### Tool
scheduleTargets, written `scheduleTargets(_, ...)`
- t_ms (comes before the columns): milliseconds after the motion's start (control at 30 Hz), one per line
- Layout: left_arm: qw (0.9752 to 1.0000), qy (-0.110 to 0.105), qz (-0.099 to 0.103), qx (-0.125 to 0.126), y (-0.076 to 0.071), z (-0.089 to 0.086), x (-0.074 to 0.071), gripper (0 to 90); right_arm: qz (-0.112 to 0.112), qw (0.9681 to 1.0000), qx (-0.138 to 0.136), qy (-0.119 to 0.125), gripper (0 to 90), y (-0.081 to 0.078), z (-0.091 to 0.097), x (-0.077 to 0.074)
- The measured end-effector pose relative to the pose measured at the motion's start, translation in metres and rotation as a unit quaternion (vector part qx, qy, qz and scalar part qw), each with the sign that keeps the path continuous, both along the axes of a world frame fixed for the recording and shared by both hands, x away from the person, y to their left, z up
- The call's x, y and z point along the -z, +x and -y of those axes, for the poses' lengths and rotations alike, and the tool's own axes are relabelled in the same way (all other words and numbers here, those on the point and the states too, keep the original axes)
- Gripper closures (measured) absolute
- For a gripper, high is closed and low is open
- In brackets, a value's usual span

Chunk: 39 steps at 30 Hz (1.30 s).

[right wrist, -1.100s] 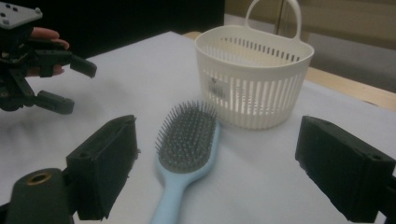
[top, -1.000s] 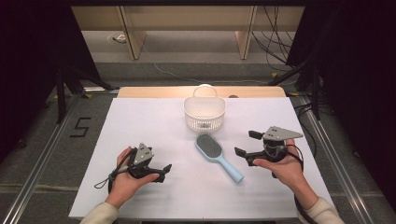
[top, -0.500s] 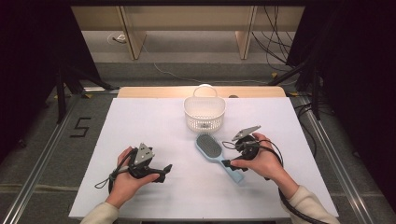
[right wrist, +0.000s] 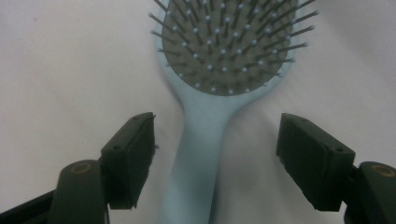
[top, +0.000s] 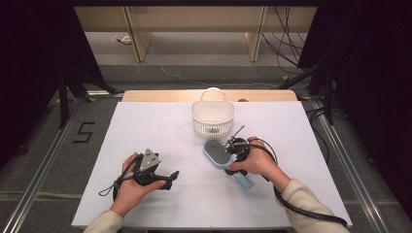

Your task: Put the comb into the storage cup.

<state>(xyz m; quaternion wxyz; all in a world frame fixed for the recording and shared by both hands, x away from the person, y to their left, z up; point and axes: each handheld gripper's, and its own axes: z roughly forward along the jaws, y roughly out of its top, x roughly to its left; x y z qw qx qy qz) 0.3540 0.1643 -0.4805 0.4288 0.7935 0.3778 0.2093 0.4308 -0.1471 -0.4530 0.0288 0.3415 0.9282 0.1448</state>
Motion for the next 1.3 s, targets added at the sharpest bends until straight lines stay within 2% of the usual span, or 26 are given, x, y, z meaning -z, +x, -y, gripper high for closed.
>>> scheduleTargets(267, 1.0, -0.001, 0.0, 0.0, 0.0, 0.0, 0.0, 2.0, -0.029, 0.9985, -0.002, -0.047, 30.4, 0.006, -0.016, 0.007)
scheduleTargets(500, 1.0, -0.001, -0.001, 0.001, 0.0, 0.0, 0.0, 2.1, -0.028, 0.9968, 0.007, -0.075, 36.4, 0.007, -0.022, 0.006)
scheduleTargets(733, 1.0, 0.0, -0.001, 0.002, 0.0, 0.001, 0.0, 2.1, -0.039, 0.9948, 0.023, -0.091, 43.4, 0.007, -0.028, 0.005)
scheduleTargets(1000, 1.0, -0.001, 0.001, 0.003, 0.0, 0.001, 0.0, 2.2, -0.049, 0.9931, 0.042, -0.098, 54.4, 0.01, -0.031, 0.003)
scheduleTargets(1300, 1.0, -0.001, 0.001, 0.003, -0.001, 0.001, -0.001, 2.3, -0.058, 0.991, 0.049, -0.11, 63.3, 0.011, -0.036, 0.003)
